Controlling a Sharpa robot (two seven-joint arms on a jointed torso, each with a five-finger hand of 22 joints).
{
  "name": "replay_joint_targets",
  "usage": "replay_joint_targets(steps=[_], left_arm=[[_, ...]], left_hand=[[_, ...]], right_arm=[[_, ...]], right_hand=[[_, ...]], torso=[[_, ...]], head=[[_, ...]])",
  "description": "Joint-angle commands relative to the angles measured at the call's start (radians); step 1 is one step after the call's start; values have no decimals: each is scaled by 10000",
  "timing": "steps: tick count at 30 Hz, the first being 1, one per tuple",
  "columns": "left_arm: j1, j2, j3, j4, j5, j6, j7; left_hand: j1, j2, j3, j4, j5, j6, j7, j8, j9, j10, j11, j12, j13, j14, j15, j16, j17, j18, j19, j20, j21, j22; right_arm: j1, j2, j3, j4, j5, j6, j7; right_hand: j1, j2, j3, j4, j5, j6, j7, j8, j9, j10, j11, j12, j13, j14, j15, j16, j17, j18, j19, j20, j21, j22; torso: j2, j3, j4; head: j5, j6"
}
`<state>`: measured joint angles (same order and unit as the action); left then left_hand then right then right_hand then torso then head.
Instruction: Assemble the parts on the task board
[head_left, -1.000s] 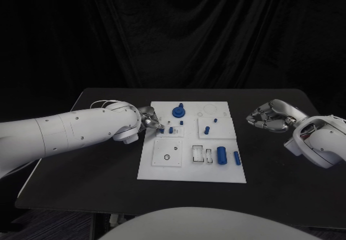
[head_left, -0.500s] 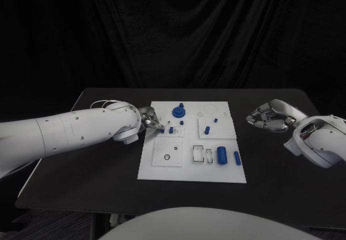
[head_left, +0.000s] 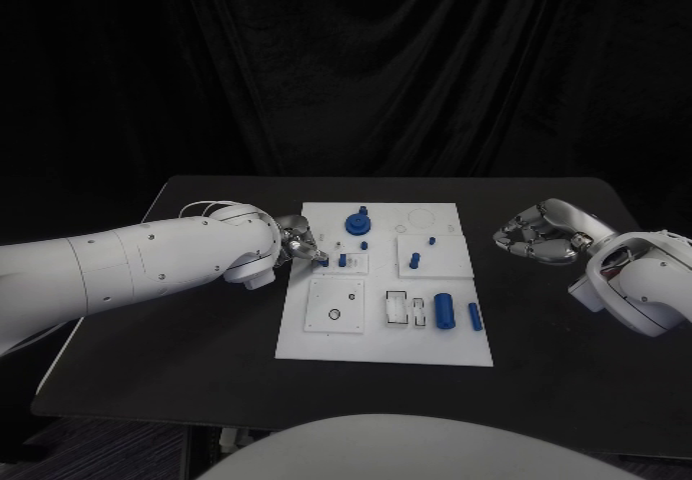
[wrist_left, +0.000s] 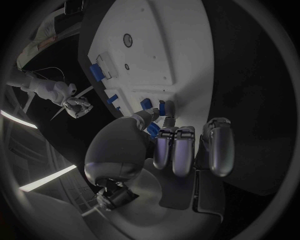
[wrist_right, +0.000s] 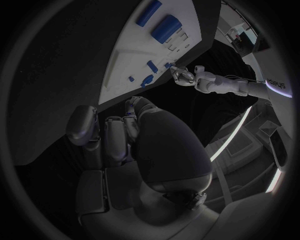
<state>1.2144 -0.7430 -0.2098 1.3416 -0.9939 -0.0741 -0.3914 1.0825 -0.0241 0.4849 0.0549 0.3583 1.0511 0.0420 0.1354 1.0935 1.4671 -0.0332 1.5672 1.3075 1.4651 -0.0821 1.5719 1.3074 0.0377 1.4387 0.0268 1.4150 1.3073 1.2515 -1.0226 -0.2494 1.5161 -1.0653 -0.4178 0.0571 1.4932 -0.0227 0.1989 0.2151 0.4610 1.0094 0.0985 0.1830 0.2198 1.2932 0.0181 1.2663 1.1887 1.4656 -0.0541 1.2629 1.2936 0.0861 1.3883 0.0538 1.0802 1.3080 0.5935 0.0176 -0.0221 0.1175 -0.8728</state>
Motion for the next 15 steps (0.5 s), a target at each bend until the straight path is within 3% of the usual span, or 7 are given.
replay_joint_targets(steps=[1, 10, 15], left_arm=[[-50, -1, -12, 19, 48, 230, -66], [-60, 23, -13, 2, 49, 292, -30], [-71, 27, -13, 1, 49, 303, -5]], left_hand=[[46, 89, 46, 0, 60, 14, -92, 52, 6, 1037, -73, 36, 2633, 1057, -94, -11, 2634, 172, -31, -41, -38, 998], [32, 91, 47, 7, 57, 8, -85, 50, 7, 1037, -69, 36, 2633, 1057, -93, -11, 2634, 186, -65, -41, -81, 957], [-59, 110, 28, 51, -226, -2, -78, 62, 20, 1037, -55, 36, 2633, 1057, -81, -11, 2634, 182, -59, -33, -88, 968]], right_arm=[[-27, -1, 6, -6, -50, 53, -179], [-30, 29, 6, -23, -50, 85, -204], [-31, 30, 6, -21, -50, 96, -212]], right_hand=[[-77, 39, 59, -24, 39, -64, 26, -39, 11, -31, 6, -37, -9, 208, 40, -40, 4, 196, -63, 26, -66, 190], [-103, 27, 80, -20, 79, -61, 26, -45, 18, -41, 6, -47, -23, 203, 43, -59, -13, 202, -70, 31, -96, 182], [-103, 27, 80, -20, 79, -61, 26, -45, 18, -41, 6, -47, -23, 203, 43, -59, -13, 202, -70, 31, -96, 182]], torso=[[-4, -3, 2], [5, -4, -1], [0, 1, 1]], head=[[2, 2], [31, 2], [15, 2]])
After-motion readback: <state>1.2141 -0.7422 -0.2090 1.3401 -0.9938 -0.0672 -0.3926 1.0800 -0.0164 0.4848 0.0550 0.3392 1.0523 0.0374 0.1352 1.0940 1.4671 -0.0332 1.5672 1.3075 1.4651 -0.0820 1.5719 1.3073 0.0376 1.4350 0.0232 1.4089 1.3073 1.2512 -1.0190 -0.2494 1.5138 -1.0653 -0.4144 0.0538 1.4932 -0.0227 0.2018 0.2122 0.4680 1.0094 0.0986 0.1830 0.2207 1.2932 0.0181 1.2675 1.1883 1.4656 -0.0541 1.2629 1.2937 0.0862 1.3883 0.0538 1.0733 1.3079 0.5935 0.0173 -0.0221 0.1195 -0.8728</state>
